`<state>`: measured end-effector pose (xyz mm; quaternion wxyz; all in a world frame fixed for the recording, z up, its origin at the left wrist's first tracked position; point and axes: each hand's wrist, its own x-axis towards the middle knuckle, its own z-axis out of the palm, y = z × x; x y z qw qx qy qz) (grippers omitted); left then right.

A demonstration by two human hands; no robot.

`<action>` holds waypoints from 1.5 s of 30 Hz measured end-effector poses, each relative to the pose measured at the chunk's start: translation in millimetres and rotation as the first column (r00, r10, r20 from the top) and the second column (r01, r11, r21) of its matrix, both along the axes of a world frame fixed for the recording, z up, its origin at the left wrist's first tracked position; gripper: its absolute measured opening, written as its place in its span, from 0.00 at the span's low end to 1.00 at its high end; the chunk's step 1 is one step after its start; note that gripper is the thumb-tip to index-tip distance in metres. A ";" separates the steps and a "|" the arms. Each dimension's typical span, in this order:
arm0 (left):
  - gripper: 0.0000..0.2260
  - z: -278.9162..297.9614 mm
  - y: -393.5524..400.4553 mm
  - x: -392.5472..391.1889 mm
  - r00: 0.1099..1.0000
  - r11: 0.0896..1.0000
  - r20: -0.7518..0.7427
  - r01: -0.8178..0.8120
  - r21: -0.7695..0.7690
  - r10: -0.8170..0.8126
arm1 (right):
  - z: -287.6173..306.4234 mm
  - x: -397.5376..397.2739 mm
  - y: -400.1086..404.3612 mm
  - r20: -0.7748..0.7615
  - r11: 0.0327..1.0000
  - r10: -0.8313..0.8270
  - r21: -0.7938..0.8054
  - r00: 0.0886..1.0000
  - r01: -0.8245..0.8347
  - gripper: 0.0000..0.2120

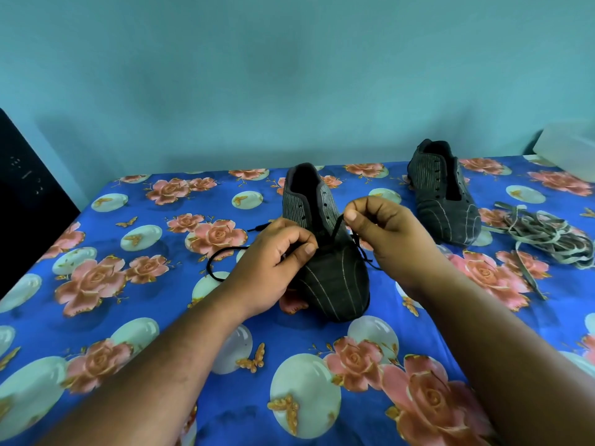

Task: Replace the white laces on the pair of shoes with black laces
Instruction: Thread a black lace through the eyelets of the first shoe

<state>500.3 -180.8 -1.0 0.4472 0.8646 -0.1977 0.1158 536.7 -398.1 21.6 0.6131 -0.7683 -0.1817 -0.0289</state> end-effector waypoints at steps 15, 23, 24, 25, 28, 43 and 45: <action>0.09 3.9 17.5 1.8 1.000 0.977 0.023 -0.008 0.215 0.003 | 6.1 4.6 -10.7 -0.002 0.994 0.085 -0.067 0.996 -0.085 0.08; 0.10 17.7 30.7 -6.3 0.965 0.996 -0.246 0.082 -0.026 -0.086 | 14.5 13.7 -45.0 -0.036 0.960 0.127 -0.248 0.991 -0.132 0.09; 0.10 17.8 30.0 -7.1 0.960 0.996 -0.264 0.080 -0.049 -0.090 | 14.9 13.8 -46.5 -0.051 0.956 0.139 -0.255 0.989 -0.148 0.09; 0.10 17.5 28.8 -7.3 0.958 0.995 -0.273 0.067 -0.079 -0.086 | 15.2 14.1 -46.6 -0.061 0.954 0.146 -0.257 0.987 -0.157 0.09; 0.09 14.0 24.3 -6.5 0.974 0.988 -0.224 -0.013 -0.151 -0.022 | 16.5 10.6 -41.8 -0.063 0.959 0.144 -0.236 0.988 -0.155 0.08; 0.05 4.2 1.3 -3.0 0.989 0.995 0.129 -0.085 0.054 0.078 | 2.1 7.4 -16.0 0.542 0.847 0.225 -0.519 0.809 0.112 0.13; 0.05 3.2 -2.0 -3.1 0.994 0.998 0.090 -0.068 0.005 0.067 | 2.2 6.7 -14.3 0.544 0.829 0.277 -0.552 0.792 0.089 0.13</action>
